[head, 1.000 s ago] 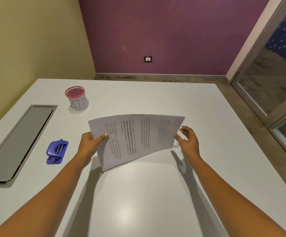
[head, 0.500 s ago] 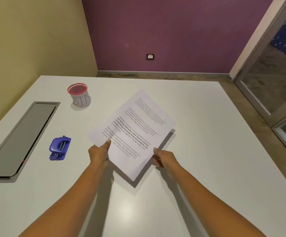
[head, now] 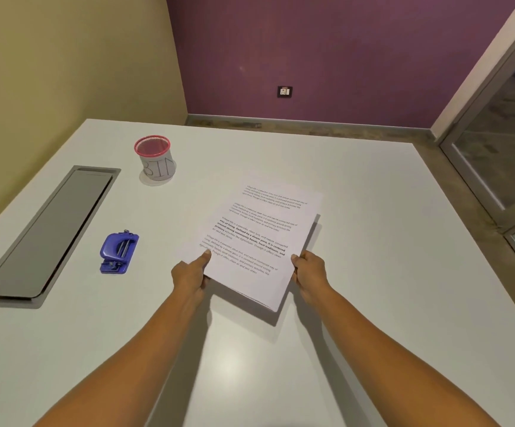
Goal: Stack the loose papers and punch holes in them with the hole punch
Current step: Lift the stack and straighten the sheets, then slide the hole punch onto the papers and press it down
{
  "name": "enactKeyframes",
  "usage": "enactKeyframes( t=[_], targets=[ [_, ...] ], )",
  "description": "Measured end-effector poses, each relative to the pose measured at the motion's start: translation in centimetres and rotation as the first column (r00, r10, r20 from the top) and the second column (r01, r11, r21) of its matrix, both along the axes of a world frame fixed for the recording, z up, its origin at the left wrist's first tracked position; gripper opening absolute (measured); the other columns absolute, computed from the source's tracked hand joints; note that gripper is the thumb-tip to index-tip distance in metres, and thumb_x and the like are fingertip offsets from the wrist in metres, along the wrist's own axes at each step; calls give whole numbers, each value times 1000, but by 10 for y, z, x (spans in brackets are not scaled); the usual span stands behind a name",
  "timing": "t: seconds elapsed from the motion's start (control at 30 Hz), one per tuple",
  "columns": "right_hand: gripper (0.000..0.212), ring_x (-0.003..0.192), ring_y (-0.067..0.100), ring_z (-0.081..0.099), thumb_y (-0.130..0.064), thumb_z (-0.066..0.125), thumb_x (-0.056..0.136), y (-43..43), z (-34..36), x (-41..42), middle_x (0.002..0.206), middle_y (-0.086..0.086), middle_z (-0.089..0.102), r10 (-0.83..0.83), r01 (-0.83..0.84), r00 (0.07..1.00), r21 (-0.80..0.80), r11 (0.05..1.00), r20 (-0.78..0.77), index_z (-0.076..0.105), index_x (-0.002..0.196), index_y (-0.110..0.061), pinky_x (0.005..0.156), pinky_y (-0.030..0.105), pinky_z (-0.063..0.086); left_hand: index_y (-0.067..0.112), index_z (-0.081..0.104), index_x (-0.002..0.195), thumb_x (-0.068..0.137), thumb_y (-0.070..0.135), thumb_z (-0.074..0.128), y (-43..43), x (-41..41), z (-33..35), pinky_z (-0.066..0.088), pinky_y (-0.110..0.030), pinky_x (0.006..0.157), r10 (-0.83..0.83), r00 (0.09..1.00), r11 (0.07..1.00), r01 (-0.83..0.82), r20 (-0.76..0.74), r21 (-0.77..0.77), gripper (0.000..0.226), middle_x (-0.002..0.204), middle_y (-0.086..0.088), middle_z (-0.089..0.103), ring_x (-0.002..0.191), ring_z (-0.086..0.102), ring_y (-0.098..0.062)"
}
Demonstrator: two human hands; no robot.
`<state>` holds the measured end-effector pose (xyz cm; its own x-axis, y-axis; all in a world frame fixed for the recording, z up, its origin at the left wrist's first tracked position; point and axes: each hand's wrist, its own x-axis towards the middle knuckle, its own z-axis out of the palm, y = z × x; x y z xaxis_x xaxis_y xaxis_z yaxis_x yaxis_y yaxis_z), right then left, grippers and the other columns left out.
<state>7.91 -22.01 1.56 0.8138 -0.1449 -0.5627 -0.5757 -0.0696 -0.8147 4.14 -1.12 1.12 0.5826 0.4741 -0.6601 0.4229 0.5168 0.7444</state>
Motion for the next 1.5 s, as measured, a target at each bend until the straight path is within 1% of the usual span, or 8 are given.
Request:
enactKeyframes(
  t=[0.1,0.27,0.4,0.67,0.83,1.0,1.37,1.5],
  targets=[
    [22,62,20,37,-5,45,94,-6,-5,8,80,16,51,4,-4,1000,-63,998,10,50,101,15,57,30,33,3,56,79,84,5,63,24,-2,4,43,-22,44,-32,999,999,32,18,28,9,77,-7,59,46,53,-16],
    [19,98,36,61,-3,45,93,-12,-14,16,113,26,63,46,-43,999,-121,992,20,56,102,10,97,45,47,2,57,92,89,3,53,81,-2,13,51,-21,38,-32,998,987,24,49,160,5,78,-10,61,51,63,-17],
    [31,63,24,51,-2,45,93,-14,-24,16,71,9,56,85,-84,996,-140,987,-1,49,63,-8,71,32,45,8,65,94,87,3,52,126,-1,12,50,-23,46,-8,999,855,31,-46,517,15,83,-10,66,60,62,-17],
    [36,54,16,43,-2,45,93,-8,-34,19,63,2,51,116,-117,993,-168,979,-13,43,59,-11,53,25,36,-2,60,113,84,12,59,187,3,4,46,-41,85,-21,955,526,263,-297,809,32,108,-25,65,100,59,-40],
    [22,62,20,49,-3,45,93,-7,-37,20,73,8,57,128,-132,991,-158,979,-32,51,72,-3,56,27,39,-3,60,83,85,27,61,198,9,0,40,-33,65,-149,841,537,510,-520,671,30,78,-17,61,81,56,-35],
    [23,63,23,46,-3,46,93,-4,-38,20,75,10,55,111,-114,993,-141,983,-29,49,70,-3,56,26,38,8,40,53,84,23,64,200,13,-10,28,-28,51,-163,871,630,453,-462,631,42,57,-7,42,68,45,-28],
    [24,66,23,51,-2,46,93,-9,-36,16,79,11,58,90,-90,996,-74,993,-7,51,70,-5,63,28,43,14,49,57,81,25,68,178,12,-10,38,-29,57,-107,956,741,261,-274,619,32,73,-9,53,76,46,-27],
    [14,69,23,46,-2,46,93,-12,-33,15,76,11,53,91,-91,996,-27,996,6,51,80,-1,66,29,42,11,58,92,78,22,71,162,11,-4,50,-38,75,-144,961,804,252,-235,538,22,99,-12,58,87,53,-28]
  ],
)
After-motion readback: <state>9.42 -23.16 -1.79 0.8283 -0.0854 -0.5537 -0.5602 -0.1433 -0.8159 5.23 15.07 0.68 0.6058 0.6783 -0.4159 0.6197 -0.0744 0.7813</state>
